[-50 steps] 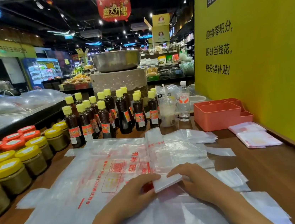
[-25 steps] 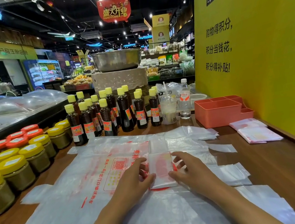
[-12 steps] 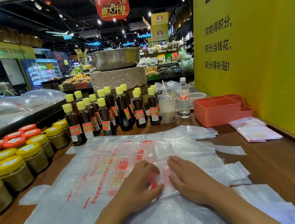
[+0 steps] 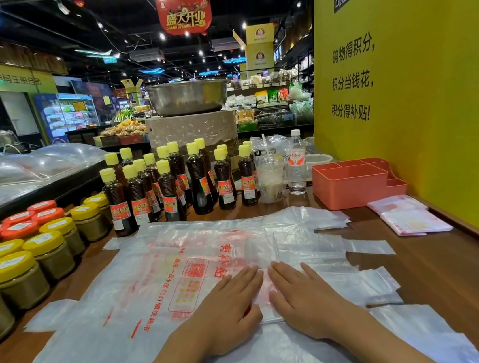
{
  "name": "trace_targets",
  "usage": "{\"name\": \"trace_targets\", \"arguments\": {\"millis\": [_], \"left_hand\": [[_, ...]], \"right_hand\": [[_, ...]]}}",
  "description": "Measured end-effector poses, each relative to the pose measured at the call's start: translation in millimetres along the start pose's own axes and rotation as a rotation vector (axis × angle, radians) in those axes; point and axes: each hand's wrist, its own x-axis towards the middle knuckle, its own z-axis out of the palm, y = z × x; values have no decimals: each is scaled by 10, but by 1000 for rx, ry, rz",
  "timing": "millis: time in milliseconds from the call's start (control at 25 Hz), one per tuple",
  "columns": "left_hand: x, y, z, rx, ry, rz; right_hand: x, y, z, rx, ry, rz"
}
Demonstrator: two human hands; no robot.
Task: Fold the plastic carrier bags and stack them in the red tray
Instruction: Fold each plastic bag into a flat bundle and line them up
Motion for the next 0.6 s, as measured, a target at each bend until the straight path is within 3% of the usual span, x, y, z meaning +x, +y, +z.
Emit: {"name": "trace_targets", "arguments": {"millis": [240,440,600], "left_hand": [[54,-23,-152,-22,-90,-28],[137,6,-219,-11,0,-21],[74,-70,-112,-79,-71,-39]], "right_hand": [[30,-6,-3,-17,-22,18],[44,10,-13,7,-43,10],[57,79,-8,73,-9,8]]}}
